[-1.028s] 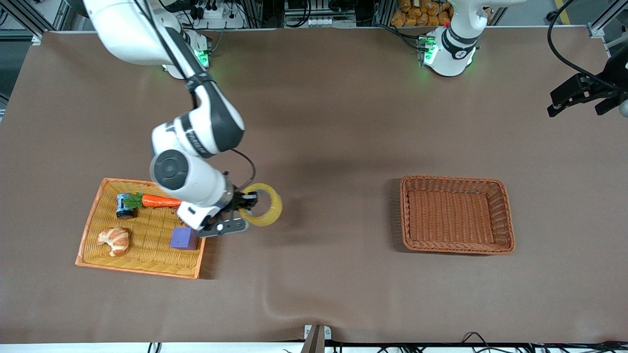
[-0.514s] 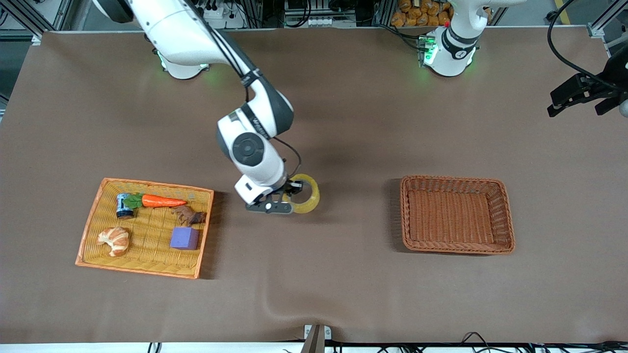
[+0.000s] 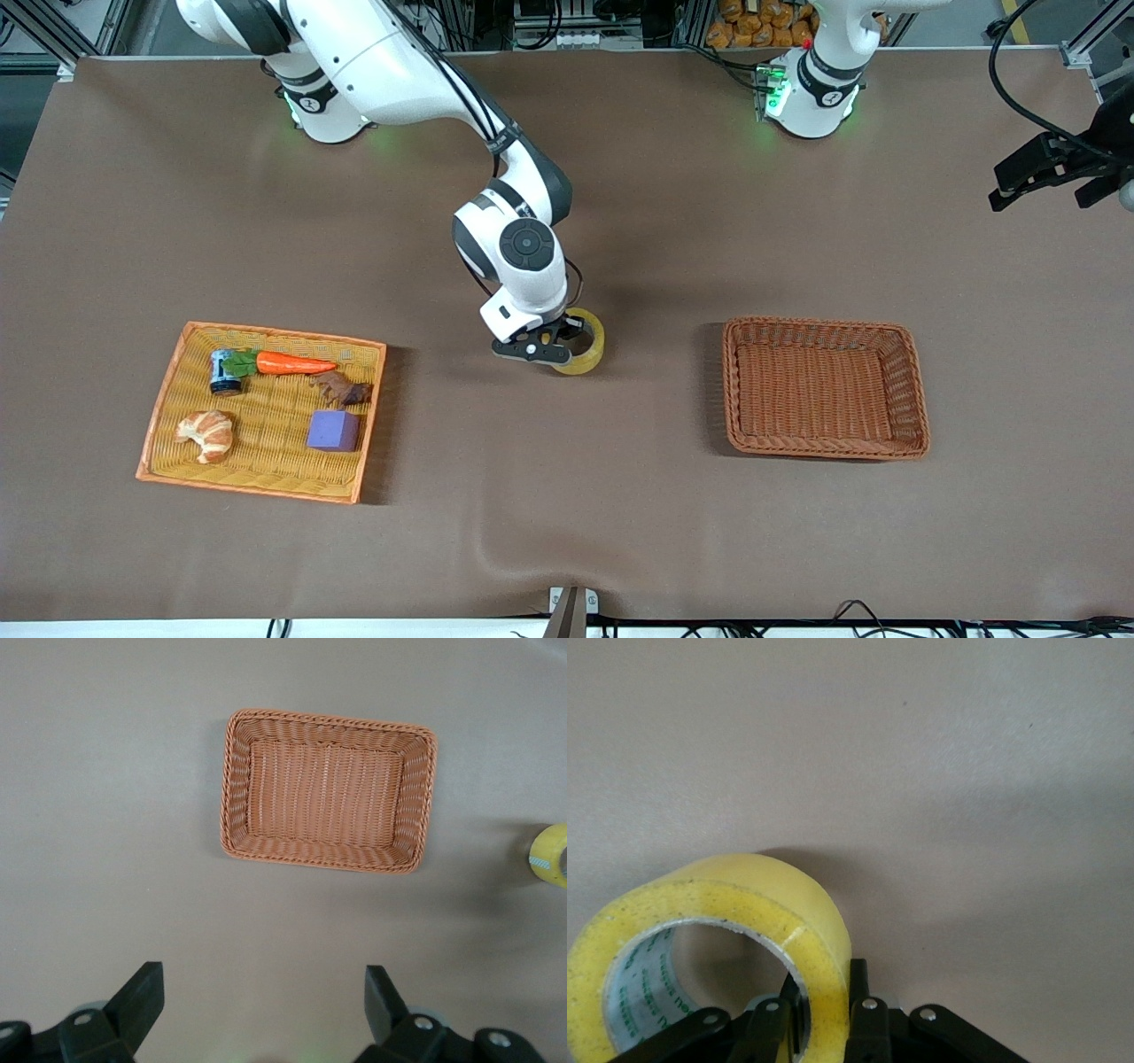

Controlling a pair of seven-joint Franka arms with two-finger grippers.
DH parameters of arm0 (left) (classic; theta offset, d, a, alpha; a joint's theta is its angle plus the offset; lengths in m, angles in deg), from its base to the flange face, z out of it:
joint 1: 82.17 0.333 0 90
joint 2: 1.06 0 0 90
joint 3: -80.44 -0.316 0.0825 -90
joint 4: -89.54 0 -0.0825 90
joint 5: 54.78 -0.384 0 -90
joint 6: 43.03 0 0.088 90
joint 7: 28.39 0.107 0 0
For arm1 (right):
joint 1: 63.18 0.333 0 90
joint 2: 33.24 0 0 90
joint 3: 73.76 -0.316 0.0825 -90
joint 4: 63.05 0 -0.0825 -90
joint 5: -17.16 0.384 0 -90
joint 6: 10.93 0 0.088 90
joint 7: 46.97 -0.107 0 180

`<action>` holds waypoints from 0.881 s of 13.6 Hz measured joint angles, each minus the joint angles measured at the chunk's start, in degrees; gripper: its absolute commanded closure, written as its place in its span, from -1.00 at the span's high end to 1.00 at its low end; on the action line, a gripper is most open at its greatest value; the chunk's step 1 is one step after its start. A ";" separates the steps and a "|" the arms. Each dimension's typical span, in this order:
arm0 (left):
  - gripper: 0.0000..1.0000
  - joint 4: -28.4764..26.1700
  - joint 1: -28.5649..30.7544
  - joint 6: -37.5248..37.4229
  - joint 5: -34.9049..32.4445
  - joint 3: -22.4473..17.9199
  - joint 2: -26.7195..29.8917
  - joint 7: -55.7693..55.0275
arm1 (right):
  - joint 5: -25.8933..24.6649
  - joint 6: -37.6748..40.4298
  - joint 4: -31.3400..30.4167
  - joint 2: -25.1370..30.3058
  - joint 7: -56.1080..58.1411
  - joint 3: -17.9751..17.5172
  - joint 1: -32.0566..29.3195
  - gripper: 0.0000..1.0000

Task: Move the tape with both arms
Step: 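Set the tape roll on the table and open the right gripper, then reach the left gripper to the tape while the right gripper withdraws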

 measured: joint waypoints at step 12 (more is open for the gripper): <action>1.00 -0.42 -5.25 4.57 4.21 4.84 -6.35 -5.98 | 0.48 16.38 2.70 10.38 24.96 1.74 -17.12 1.00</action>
